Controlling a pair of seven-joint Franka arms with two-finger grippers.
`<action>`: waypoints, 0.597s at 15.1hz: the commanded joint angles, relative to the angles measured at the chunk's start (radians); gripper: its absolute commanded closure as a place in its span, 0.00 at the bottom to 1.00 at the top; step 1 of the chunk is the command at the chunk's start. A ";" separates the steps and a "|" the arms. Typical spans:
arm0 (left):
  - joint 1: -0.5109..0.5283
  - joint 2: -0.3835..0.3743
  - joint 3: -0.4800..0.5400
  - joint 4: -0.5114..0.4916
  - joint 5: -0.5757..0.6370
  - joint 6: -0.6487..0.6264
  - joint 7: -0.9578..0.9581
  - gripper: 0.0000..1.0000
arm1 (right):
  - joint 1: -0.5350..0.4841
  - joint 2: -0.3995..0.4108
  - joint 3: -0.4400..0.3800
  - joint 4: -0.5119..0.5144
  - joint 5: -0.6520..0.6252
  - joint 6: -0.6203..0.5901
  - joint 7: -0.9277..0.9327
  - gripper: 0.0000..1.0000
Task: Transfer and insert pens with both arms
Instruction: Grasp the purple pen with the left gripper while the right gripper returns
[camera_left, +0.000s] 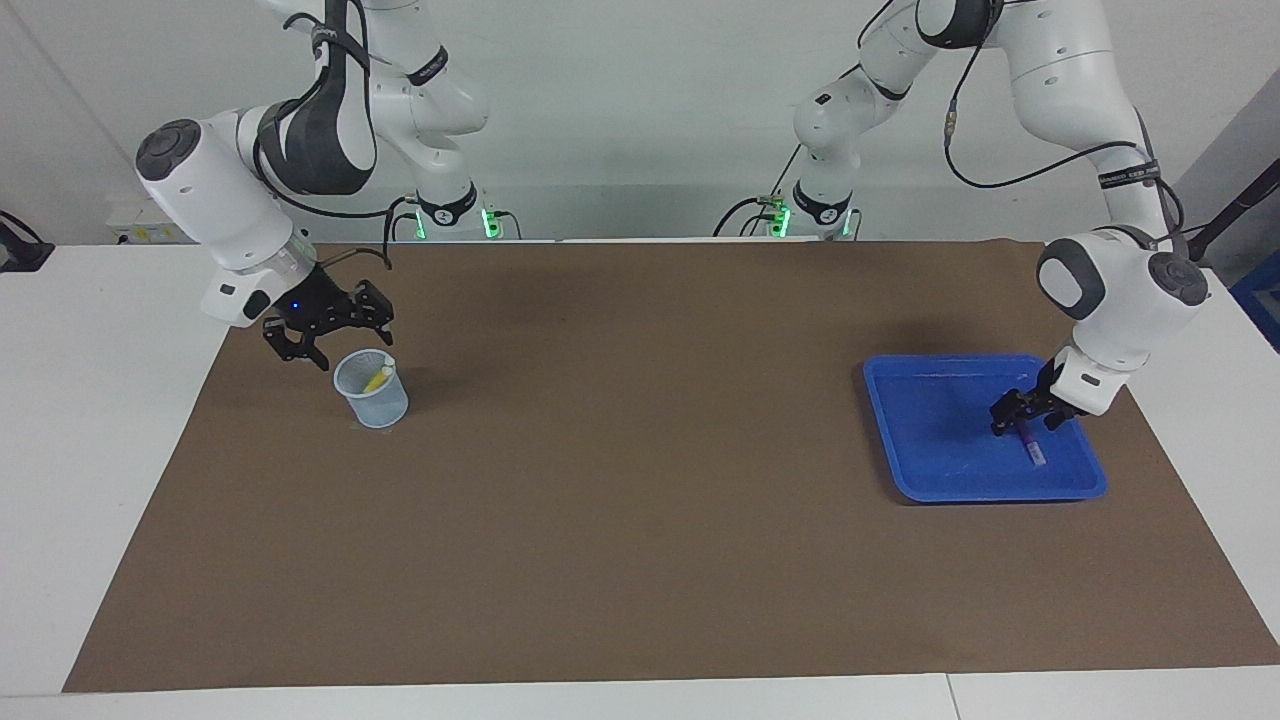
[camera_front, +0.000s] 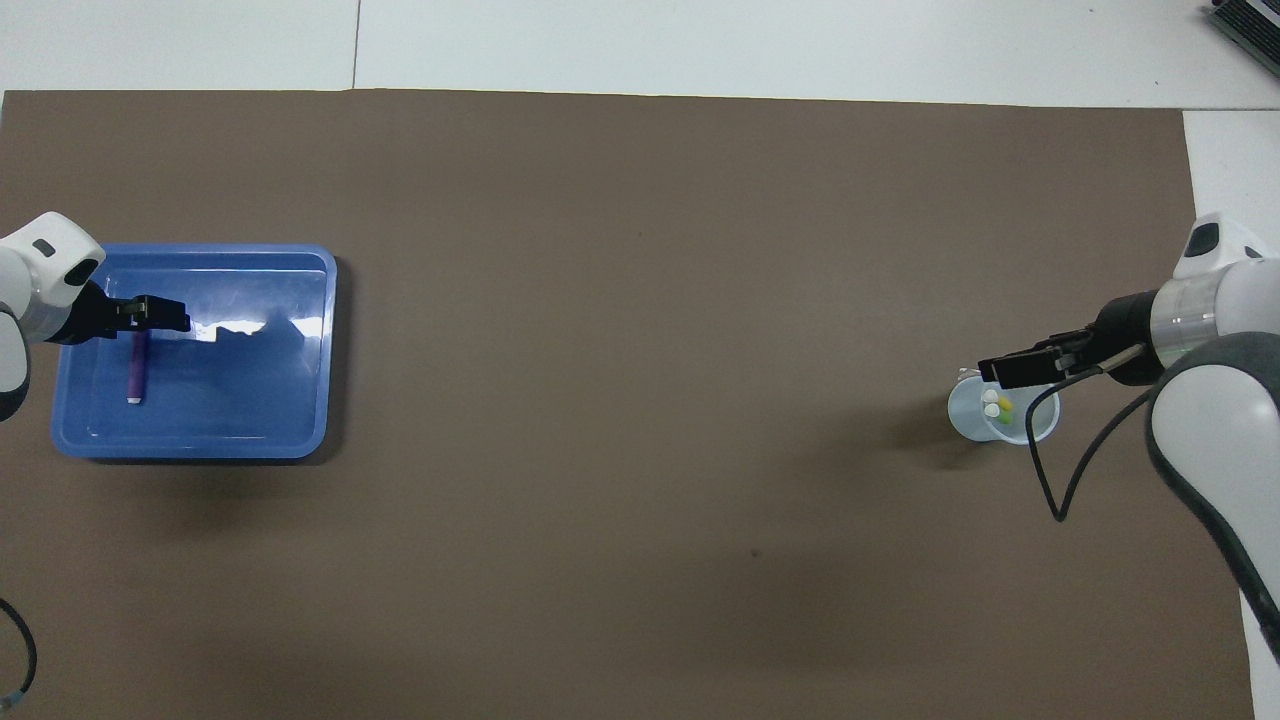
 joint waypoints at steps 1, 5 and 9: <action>0.030 0.029 -0.008 0.023 0.059 0.015 0.012 0.02 | 0.072 -0.007 0.003 0.021 0.065 -0.008 0.131 0.00; 0.036 0.036 -0.008 0.011 0.059 0.043 0.024 0.07 | 0.177 -0.003 0.003 0.049 0.114 0.006 0.360 0.00; 0.038 0.041 -0.008 -0.020 0.057 0.094 0.023 0.37 | 0.211 -0.010 0.005 0.050 0.156 0.062 0.431 0.00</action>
